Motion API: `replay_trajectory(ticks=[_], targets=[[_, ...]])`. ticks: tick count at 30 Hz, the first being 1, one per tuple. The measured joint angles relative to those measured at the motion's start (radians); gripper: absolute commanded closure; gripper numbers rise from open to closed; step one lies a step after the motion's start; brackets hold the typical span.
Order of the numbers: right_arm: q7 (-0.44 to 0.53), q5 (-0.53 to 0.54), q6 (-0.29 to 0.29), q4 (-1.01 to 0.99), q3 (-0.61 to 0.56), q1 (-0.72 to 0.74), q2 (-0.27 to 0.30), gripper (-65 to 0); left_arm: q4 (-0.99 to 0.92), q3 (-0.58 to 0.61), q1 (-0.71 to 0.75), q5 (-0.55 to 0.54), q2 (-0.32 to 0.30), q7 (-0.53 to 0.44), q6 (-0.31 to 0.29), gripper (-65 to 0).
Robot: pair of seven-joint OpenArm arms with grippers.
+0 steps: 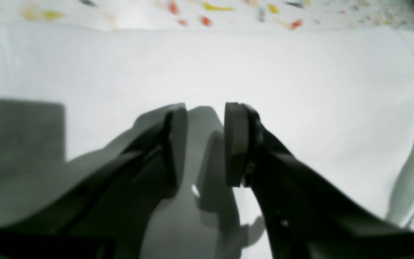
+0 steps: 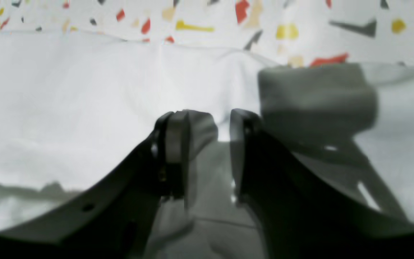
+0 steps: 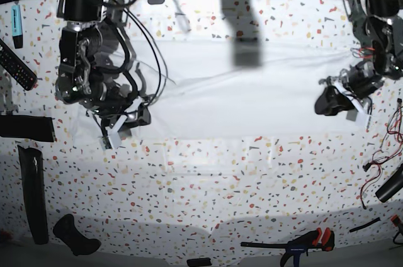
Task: Fold the T-shirt properly
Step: 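Raise both grippers and move the left gripper to the strip's end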
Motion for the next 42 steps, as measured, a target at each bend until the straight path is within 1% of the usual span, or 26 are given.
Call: replay_trajectory(ticks=[3, 5, 6, 7, 9, 11, 13, 15, 17, 20, 21, 24, 26, 27, 29, 30, 32, 34, 35, 37, 38, 42], targets=[[-0.01, 0.007, -0.001, -0.006, 0.0, 0.02, -0.007, -19.7, -0.013, 0.0, -0.037, 0.03, -0.039, 0.016, 0.038, -19.4], [-0.037, 0.016, -0.001, -0.006, 0.0, 0.031, -0.015, -19.7, -0.019, -0.001, -0.051, 0.037, -0.055, 0.031, 0.042, -19.4], [-0.046, 0.016, -0.003, -0.006, 0.0, 0.037, -0.018, -19.7, -0.019, -0.001, -0.06, 0.032, -0.059, 0.054, 0.049, -19.4], [-0.056, 0.023, -0.004, -0.006, 0.0, 0.041, -0.018, -19.7, -0.018, -0.001, -0.073, -0.013, -0.06, 0.11, 0.063, -19.4], [-0.077, 0.06, -0.007, 0.003, 0.0, 0.044, -0.016, -19.7, 0.005, -0.001, -0.083, -0.136, -0.065, 0.222, 0.082, -19.4], [-0.1, 0.08, -0.012, 0.041, 0.0, 0.038, -0.016, -19.7, 0.044, 0.0, -0.072, -0.23, -0.072, 0.29, 0.082, -19.4], [-0.133, 0.085, -0.013, 0.095, 0.0, 0.035, -0.018, -19.7, 0.101, 0.0, -0.061, -0.27, -0.075, 0.323, 0.084, -19.4], [-0.173, 0.101, -0.015, 0.161, 0.0, 0.036, -0.017, -19.7, 0.175, 0.0, -0.064, -0.285, -0.076, 0.326, 0.083, -19.4], [-0.181, 0.108, -0.015, 0.229, 0.0, 0.04, -0.018, -19.7, 0.249, 0.0, -0.077, -0.298, -0.077, 0.318, 0.08, -19.4], [-0.202, 0.113, -0.012, 0.313, 0.0, 0.041, -0.015, -19.7, 0.33, 0.001, -0.077, -0.3, -0.103, 0.307, 0.079, -19.4], [-0.22, 0.133, -0.012, 0.334, 0.0, 0.041, -0.015, -19.7, 0.348, 0.001, -0.074, -0.293, -0.116, 0.31, 0.079, -19.4], [-0.274, 0.252, -0.012, 0.377, 0.0, 0.041, -0.016, -19.7, 0.377, 0.001, -0.074, -0.291, -0.145, 0.319, 0.079, -19.4], [-0.329, 0.323, -0.012, 0.394, 0.0, 0.042, -0.016, -19.7, 0.378, 0.001, -0.075, -0.294, -0.164, 0.325, 0.079, -19.4], [-0.36, 0.344, -0.012, 0.396, 0.0, 0.041, -0.016, -19.7, 0.378, 0.001, -0.075, -0.294, -0.174, 0.347, 0.079, -19.6], [-0.425, 0.36, -0.012, 0.396, 0.0, 0.041, -0.015, -19.7, 0.378, 0.001, -0.074, -0.292, -0.196, 0.413, 0.085, -23.2], [-0.456, 0.36, -0.012, 0.396, 0.0, 0.041, -0.016, -19.7, 0.378, 0.001, -0.074, -0.29, -0.205, 0.446, 0.108, -26.5], [-0.497, 0.361, -0.011, 0.396, 0.0, 0.041, -0.016, -19.7, 0.378, 0.001, -0.074, -0.261, -0.214, 0.467, 0.113, -35.3], [-0.496, 0.365, -0.012, 0.396, 0.0, 0.038, -0.016, -19.9, 0.372, 0.001, -0.074, -0.205, -0.22, 0.491, 0.114, -44.0], [-0.497, 0.365, -0.012, 0.396, 0.0, 0.038, -0.015, -21.6, 0.365, 0.001, -0.075, -0.182, -0.22, 0.512, 0.116, -45.5], [-0.496, 0.365, -0.012, 0.396, 0.0, 0.038, -0.015, -26.5, 0.343, 0.001, -0.074, -0.156, -0.222, 0.567, 0.116, -45.1], [-0.496, 0.365, -0.012, 0.396, 0.0, 0.038, -0.015, -28.3, 0.327, 0.001, -0.069, -0.161, -0.223, 0.569, 0.117, -45.1], [-0.496, 0.368, -0.011, 0.4, 0.0, 0.027, -0.015, -28.7, 0.224, 0.001, -0.043, -0.233, -0.237, 0.559, 0.116, -45.1]])
